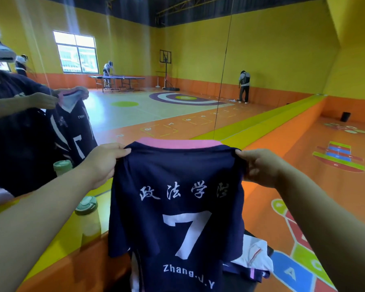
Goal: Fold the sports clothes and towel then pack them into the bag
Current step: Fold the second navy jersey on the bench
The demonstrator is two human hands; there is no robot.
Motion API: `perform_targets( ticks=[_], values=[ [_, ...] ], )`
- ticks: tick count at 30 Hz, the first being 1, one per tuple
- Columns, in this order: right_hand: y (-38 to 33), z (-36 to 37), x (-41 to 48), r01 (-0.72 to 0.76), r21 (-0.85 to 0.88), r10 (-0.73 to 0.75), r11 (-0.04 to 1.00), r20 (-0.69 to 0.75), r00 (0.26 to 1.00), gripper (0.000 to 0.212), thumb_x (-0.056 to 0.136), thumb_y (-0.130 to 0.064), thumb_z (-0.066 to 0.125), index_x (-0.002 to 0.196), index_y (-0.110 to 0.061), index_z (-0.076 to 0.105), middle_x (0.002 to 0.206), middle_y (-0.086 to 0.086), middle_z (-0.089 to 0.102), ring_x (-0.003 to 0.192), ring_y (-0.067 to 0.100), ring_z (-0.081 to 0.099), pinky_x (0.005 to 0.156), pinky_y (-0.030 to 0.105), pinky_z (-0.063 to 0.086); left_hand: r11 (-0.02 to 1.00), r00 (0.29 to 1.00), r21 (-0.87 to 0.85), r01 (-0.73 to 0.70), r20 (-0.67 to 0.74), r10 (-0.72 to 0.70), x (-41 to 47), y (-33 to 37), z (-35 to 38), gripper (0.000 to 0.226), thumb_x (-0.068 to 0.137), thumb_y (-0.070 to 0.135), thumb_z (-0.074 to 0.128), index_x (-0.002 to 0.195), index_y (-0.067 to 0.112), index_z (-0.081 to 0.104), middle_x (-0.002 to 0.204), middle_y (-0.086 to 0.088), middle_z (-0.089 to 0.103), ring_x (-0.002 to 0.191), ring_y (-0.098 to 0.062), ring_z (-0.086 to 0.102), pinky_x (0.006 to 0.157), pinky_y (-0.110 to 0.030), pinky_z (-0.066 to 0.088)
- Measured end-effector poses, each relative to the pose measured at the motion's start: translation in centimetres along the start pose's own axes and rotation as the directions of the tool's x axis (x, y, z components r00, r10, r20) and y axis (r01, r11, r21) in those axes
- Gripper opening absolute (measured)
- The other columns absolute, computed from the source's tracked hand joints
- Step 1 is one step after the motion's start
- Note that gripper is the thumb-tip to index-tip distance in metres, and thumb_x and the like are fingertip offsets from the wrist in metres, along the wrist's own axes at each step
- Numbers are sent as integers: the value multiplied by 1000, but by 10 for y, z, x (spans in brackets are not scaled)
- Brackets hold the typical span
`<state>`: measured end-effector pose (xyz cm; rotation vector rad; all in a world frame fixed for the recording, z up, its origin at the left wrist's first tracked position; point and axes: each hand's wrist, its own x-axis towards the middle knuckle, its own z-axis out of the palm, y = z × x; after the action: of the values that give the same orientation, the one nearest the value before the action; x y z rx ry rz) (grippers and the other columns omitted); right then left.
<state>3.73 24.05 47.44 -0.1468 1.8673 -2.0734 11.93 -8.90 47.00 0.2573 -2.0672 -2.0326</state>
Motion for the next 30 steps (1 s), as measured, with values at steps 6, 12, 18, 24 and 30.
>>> perform_targets(
  ticks=[6, 12, 18, 24, 30],
  values=[
    [2, -1, 3, 106, -325, -194, 940, -252, 948, 27, 92, -29, 59, 71, -13, 55, 63, 10, 55, 44, 14, 50, 48, 24, 40, 740, 952, 621, -256, 29, 305, 2, 6, 19, 38, 89, 38, 60, 87, -1, 58, 84, -20, 60, 77, -34, 55, 67, -35, 38],
    [-11, -20, -22, 216, -869, -518, 445, -53, 853, 27, 77, -33, 76, 76, -8, 64, 66, 1, 58, 59, 13, 49, 53, 25, 34, 549, 894, 742, -383, 149, 422, 4, 12, -6, 41, 64, 40, 81, 76, 5, 62, 75, -14, 64, 71, -31, 57, 63, -32, 39],
    [-14, -27, -35, 161, -931, -516, 326, -33, 856, 32, 74, -38, 76, 67, -9, 64, 62, 3, 55, 60, 16, 47, 53, 29, 32, 407, 831, 800, -441, 193, 521, 10, 12, -16, 38, 60, 44, 81, 65, 11, 64, 61, -8, 60, 62, -22, 52, 57, -20, 35],
    [-20, -37, -45, 249, -717, -494, 652, -153, 856, 25, 71, -30, 79, 63, -15, 61, 60, 1, 48, 51, 10, 41, 49, 25, 30, 145, 682, 844, -517, 303, 666, 14, 14, -14, 53, 68, 70, 57, 63, 17, 65, 61, -4, 65, 58, -27, 59, 56, -30, 37],
    [-28, -45, -61, 159, -432, -224, 888, -105, 969, 63, 52, -58, 82, 77, -3, 63, 78, 22, 58, 62, 27, 54, 57, 30, 42, 32, 626, 862, -505, 341, 701, 15, 32, -1, 59, 71, 76, 37, 50, 21, 44, 42, -3, 40, 44, -28, 42, 47, -28, 24]
  ],
)
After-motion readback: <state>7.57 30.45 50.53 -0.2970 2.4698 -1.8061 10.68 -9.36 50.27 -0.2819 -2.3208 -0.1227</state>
